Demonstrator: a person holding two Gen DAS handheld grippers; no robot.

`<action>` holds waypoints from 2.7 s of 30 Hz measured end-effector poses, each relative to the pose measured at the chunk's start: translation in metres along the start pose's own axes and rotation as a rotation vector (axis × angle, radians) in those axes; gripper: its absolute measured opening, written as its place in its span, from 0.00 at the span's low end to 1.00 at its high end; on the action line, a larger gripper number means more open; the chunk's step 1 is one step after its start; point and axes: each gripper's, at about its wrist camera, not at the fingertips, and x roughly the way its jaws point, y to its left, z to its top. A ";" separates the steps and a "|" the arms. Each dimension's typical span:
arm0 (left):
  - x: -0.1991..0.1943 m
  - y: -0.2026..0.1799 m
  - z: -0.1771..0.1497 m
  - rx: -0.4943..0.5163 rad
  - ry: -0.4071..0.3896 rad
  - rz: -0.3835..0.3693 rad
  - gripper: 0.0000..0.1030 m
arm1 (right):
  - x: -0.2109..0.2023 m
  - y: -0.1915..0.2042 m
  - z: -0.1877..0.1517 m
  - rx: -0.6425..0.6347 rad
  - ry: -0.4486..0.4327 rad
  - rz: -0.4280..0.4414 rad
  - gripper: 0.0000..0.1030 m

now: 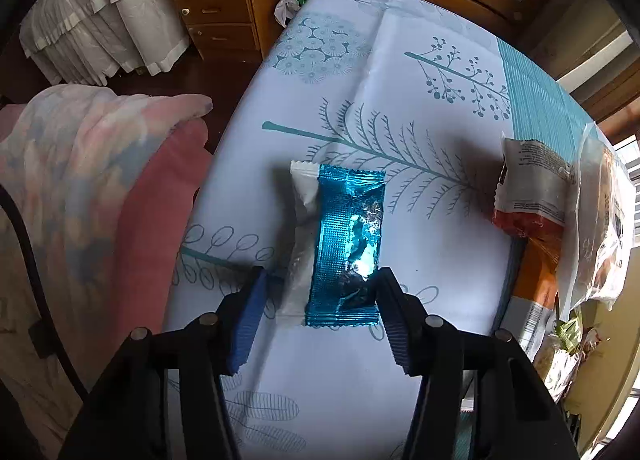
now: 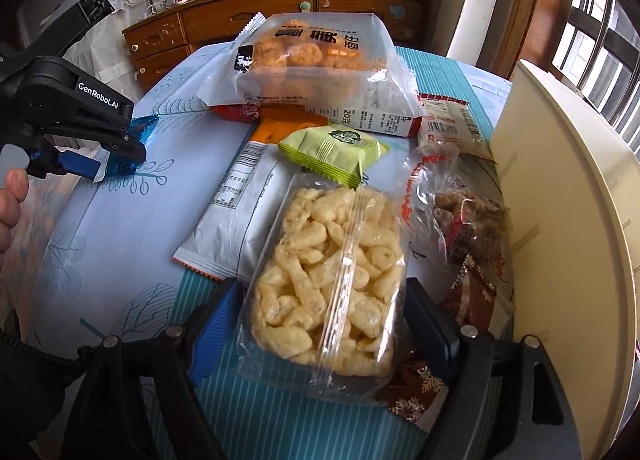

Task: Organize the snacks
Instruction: 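Grasp the blue foil packet with the left tool while the right tool grasps the puffed-snack bag, then lift and carry both held bags over the white tray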

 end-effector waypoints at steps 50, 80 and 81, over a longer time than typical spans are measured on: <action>-0.124 0.029 -0.086 0.251 -0.079 -0.299 0.38 | -0.104 0.029 -0.040 0.123 0.051 -0.001 0.62; -0.218 -0.115 -0.182 0.371 -0.248 -0.420 0.38 | -0.179 -0.069 -0.118 -0.160 0.032 0.205 0.61; -0.219 -0.120 -0.184 0.369 -0.251 -0.419 0.38 | -0.180 -0.072 -0.119 -0.177 0.032 0.222 0.61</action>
